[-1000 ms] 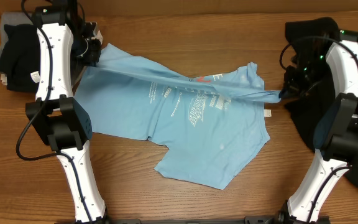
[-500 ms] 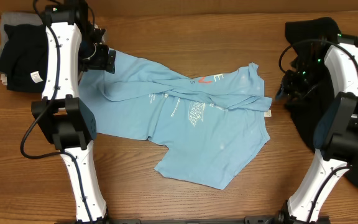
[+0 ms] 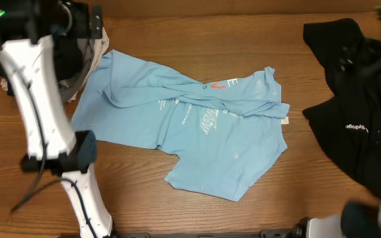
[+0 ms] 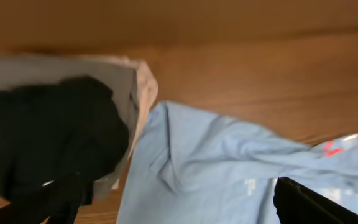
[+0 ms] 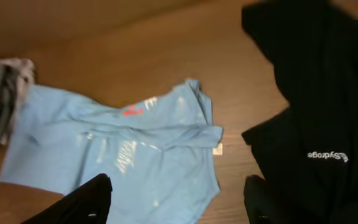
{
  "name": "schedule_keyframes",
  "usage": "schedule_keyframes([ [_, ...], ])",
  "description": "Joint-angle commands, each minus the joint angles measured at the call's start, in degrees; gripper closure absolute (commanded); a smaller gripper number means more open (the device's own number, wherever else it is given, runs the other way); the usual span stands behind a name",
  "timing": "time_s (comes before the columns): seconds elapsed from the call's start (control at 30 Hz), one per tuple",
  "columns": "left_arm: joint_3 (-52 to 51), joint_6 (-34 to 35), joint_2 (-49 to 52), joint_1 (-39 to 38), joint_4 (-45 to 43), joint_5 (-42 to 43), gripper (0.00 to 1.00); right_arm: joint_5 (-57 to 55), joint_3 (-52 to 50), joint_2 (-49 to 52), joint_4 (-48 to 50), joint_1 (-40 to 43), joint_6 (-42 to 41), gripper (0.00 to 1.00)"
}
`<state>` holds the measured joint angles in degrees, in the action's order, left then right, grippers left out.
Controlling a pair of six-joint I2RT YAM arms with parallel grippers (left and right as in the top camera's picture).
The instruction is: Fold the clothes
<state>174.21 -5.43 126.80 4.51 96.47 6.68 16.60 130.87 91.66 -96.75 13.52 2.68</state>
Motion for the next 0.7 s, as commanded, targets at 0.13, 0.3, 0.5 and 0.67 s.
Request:
schedule_keyframes([
  [0.13, -2.6, 4.0, -15.7, -0.2, 0.3, 1.0, 0.00, -0.3, -5.6, -17.8, -0.3, -1.9, -8.4, 0.28],
  [0.3, -17.6, 7.9, -26.1, -0.1, 0.3, -6.4, 0.00, -0.4, -18.9, -27.6, -0.3, -4.0, -12.9, 0.28],
  [0.5, -39.7, 13.3, -34.8, 1.8, 0.3, -11.3, 0.00, 2.4, -39.9, -32.3, 0.3, -8.5, -16.3, 0.21],
  [0.67, -56.0, 13.9, -35.4, 4.2, -2.1, -11.2, 0.00, 6.0, -55.9, -32.2, 9.9, -15.3, -18.2, 0.07],
])
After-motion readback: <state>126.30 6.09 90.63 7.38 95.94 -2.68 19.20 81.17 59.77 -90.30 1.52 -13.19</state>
